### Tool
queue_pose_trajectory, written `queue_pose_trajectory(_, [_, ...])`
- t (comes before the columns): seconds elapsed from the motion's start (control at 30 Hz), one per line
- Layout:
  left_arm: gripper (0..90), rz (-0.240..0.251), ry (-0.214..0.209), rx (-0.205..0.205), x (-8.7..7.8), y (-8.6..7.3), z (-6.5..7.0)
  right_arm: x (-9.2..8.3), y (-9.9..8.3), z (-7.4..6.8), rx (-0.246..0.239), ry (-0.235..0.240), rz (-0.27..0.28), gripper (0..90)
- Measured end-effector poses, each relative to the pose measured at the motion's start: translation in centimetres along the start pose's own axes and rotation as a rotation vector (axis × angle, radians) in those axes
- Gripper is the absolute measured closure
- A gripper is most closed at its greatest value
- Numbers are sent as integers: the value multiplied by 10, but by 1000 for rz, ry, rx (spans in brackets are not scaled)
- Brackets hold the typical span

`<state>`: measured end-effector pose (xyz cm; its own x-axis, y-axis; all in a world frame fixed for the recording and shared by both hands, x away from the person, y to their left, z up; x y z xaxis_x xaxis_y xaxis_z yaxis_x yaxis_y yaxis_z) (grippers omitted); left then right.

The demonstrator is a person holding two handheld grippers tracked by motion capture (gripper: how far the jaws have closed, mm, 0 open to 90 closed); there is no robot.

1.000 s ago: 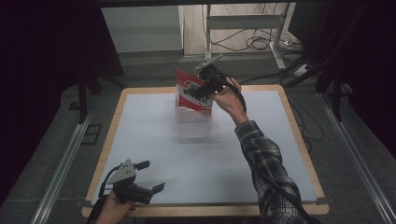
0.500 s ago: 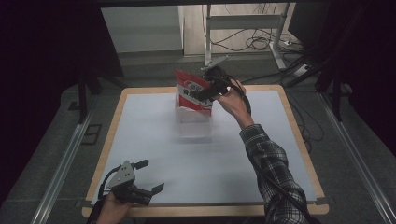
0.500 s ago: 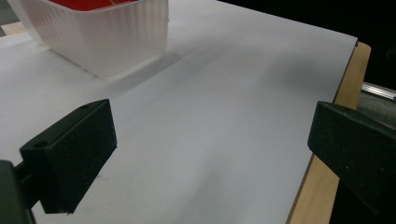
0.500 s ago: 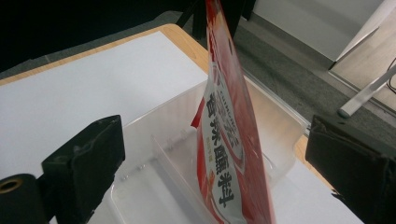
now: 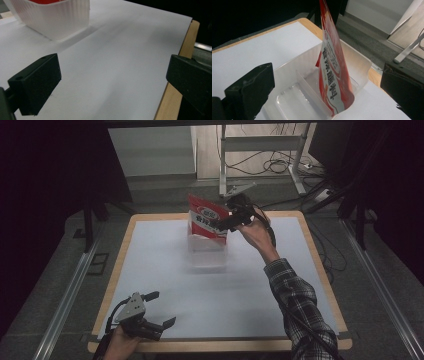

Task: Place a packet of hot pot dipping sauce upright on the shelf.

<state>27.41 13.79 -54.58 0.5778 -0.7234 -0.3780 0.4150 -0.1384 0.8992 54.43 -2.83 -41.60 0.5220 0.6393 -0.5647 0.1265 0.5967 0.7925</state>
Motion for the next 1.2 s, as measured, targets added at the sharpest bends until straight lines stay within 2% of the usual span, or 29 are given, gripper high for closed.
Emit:
queue_pose_trajectory(0.17, [0,9,-6,-7,-1,1,0,-9,-2,-1,0,-25,21,0])
queue_pose_trajectory(0.47, [0,21,-28,-18,-2,2,1,-22,-11,-5,22,-31,40,0])
queue_pose_trajectory(0.93, [0,11,-48,-37,0,0,2,-40,-43,-22,30,-38,51,0])
queue_pose_trajectory(1.2, [0,1,-45,-40,1,-1,1,-47,-60,-32,33,-39,45,0])
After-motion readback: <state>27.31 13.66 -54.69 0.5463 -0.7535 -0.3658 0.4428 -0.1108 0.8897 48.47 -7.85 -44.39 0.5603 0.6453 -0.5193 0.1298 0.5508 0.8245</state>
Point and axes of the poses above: each handheld gripper's, and its own axes: x roughly forward along the jaws, y roughly out of its top, z roughly to its right, the point moved 10 cm from there along x, roughly forward along the jaws, and after that the axes turned 10 degrees about -x, right-handed, at the moved point
